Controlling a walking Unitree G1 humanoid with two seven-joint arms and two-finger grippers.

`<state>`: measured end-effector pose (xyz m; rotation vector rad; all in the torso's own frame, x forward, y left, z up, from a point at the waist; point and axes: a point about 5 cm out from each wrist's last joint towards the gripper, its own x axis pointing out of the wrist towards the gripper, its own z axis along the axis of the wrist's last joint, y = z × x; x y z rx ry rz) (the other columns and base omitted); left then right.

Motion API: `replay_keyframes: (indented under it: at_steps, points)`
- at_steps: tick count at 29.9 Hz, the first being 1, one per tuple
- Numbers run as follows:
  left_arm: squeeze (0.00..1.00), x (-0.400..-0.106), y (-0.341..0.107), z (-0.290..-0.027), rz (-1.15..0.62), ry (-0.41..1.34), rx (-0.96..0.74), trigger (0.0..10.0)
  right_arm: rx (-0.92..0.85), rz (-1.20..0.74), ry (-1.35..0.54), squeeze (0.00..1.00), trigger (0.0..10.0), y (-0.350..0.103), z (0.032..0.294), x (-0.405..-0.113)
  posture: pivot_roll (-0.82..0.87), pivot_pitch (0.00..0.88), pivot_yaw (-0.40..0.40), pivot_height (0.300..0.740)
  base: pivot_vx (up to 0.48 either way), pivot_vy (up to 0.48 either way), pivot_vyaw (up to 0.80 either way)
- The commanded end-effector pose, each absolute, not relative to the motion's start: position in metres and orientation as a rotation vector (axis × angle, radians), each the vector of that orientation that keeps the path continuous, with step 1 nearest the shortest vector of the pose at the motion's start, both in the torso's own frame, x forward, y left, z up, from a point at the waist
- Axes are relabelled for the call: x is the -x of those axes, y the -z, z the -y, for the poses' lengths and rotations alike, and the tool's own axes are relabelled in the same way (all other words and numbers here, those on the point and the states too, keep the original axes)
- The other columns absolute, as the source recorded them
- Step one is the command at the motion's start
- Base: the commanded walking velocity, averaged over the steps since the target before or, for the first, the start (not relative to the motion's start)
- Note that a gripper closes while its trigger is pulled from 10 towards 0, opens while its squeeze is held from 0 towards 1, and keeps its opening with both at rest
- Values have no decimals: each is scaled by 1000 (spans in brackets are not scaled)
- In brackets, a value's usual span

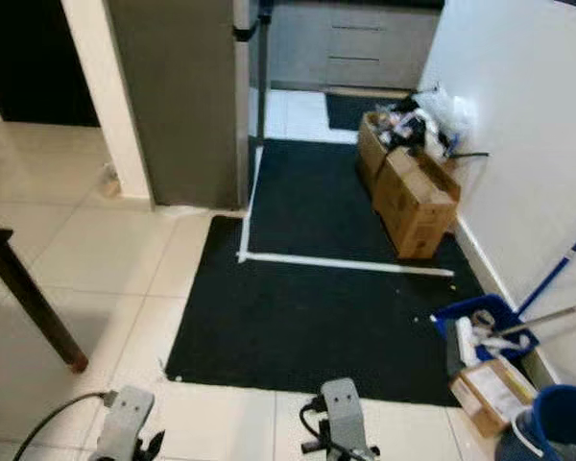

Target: Setting the table

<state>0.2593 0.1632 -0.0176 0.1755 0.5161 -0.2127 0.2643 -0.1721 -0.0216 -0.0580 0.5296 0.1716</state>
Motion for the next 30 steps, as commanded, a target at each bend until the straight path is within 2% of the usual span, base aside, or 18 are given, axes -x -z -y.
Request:
replay_keyframes:
  at_steps: [1,22,28,30]
  points:
    - [0,-249,27,-164,-561,217,-174,10000,64,-550,-176,0,10000,26,172,-260,7,74,42,740,0,0,794]
    - [0,-251,24,-167,-547,204,-186,10000,58,-545,-172,0,10000,25,172,-260,6,83,52,740,0,0,794]
    - [0,-270,3,-175,-452,155,-199,10000,104,-484,-175,0,10000,15,174,-268,12,89,56,740,0,0,781]
    - [0,-286,-21,-180,-357,133,-203,10000,70,-392,-155,0,10000,-3,176,-280,13,94,57,740,0,0,772]
